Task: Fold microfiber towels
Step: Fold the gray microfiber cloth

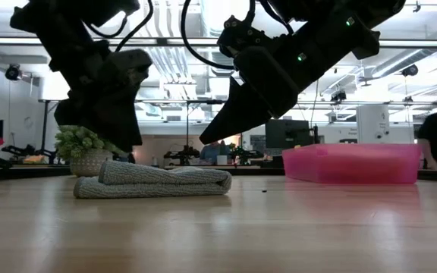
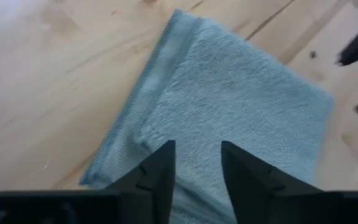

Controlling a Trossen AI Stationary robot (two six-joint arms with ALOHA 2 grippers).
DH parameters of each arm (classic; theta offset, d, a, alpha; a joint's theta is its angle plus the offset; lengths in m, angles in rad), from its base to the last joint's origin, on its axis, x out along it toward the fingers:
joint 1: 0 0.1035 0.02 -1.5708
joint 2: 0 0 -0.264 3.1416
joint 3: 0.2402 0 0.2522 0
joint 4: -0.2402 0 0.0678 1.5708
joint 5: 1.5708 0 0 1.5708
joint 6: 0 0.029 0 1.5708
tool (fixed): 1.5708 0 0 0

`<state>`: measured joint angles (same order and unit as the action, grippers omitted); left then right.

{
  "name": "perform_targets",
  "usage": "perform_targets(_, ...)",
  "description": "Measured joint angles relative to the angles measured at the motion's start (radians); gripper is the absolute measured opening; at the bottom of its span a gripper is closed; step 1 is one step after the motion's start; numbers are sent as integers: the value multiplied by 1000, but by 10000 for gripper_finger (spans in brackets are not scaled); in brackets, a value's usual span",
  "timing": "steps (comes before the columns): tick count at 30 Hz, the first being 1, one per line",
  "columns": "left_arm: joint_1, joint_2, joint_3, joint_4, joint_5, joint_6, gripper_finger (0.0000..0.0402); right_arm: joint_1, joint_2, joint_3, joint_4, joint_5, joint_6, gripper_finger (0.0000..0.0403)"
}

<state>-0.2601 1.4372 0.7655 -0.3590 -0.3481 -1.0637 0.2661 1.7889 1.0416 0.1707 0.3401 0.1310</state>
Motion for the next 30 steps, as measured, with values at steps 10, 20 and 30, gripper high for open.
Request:
perform_targets(10,26,2,-43,-1,-32,-36,129,0,0,0,0,0,0,162)
perform_targets(20,25,2,-34,1,-59,-31,129,0,0,0,0,0,0,162)
perform_targets(30,25,0,-36,-55,-4,-56,129,0,0,0,0,0,0,162)
